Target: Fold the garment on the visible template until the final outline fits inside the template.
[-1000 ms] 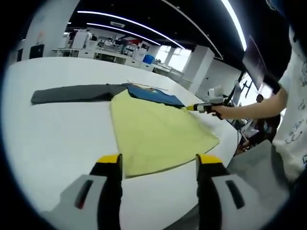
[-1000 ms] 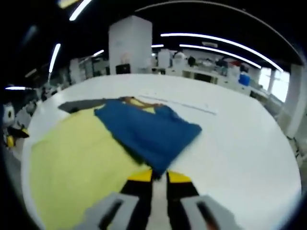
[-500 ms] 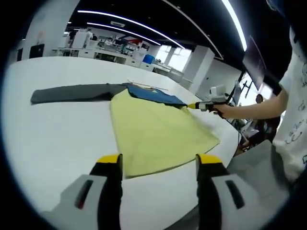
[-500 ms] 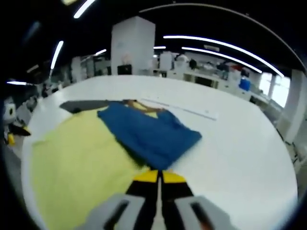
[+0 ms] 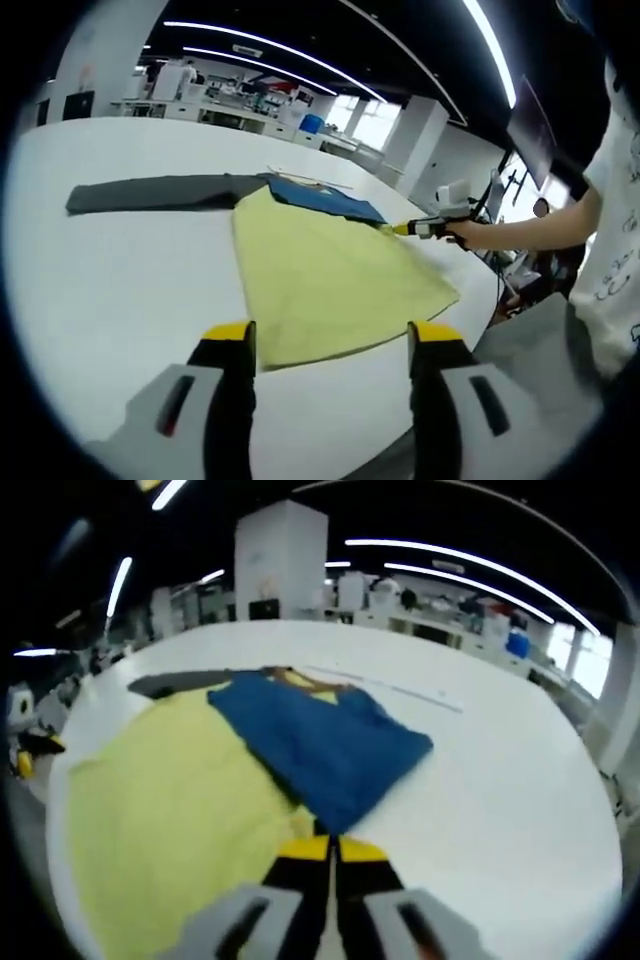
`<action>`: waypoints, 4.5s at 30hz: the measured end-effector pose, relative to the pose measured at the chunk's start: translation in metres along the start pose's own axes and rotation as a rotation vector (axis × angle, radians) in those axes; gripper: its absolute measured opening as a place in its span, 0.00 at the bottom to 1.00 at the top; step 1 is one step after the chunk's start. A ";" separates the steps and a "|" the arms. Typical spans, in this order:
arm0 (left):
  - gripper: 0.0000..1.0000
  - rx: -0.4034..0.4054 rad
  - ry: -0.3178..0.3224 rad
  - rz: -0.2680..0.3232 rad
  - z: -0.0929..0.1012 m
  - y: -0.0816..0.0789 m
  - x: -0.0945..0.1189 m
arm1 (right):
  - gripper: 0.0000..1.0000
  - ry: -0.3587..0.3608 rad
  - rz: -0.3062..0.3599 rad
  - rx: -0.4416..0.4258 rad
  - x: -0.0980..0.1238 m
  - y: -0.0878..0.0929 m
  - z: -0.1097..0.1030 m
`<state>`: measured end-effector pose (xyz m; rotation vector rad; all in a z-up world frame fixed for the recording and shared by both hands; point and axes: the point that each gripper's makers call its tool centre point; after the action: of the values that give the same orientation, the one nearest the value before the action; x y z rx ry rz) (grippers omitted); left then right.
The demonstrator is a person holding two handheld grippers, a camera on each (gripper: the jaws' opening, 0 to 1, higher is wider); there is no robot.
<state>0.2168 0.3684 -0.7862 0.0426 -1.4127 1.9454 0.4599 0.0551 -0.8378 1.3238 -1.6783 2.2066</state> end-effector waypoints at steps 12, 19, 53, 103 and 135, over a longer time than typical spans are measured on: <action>0.58 0.002 0.004 -0.005 0.001 0.001 -0.002 | 0.00 -0.020 0.079 -0.183 0.006 -0.013 0.013; 0.58 0.005 0.001 -0.013 0.000 0.003 -0.002 | 0.17 0.002 0.155 -0.323 0.002 -0.038 0.041; 0.58 0.027 -0.013 -0.050 -0.005 0.011 -0.008 | 0.00 -0.021 0.072 -0.498 -0.049 -0.049 0.063; 0.61 0.051 0.005 0.043 -0.008 -0.013 -0.001 | 0.88 -0.188 0.116 -0.044 0.002 -0.052 0.013; 0.62 -0.003 0.010 0.029 0.012 -0.004 0.013 | 0.47 -0.356 0.154 0.230 -0.099 -0.151 -0.187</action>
<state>0.2054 0.3661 -0.7725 0.0111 -1.4169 1.9644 0.4921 0.3093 -0.7953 1.7932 -1.7242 2.4272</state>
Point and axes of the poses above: the point that each gripper's makers call its tool centre point, and the gripper's own axes: x roughly backward along the fingers, z roughly to its right, y roughly out of its underside, and after that the axes turned 1 degree about -z, right-handed
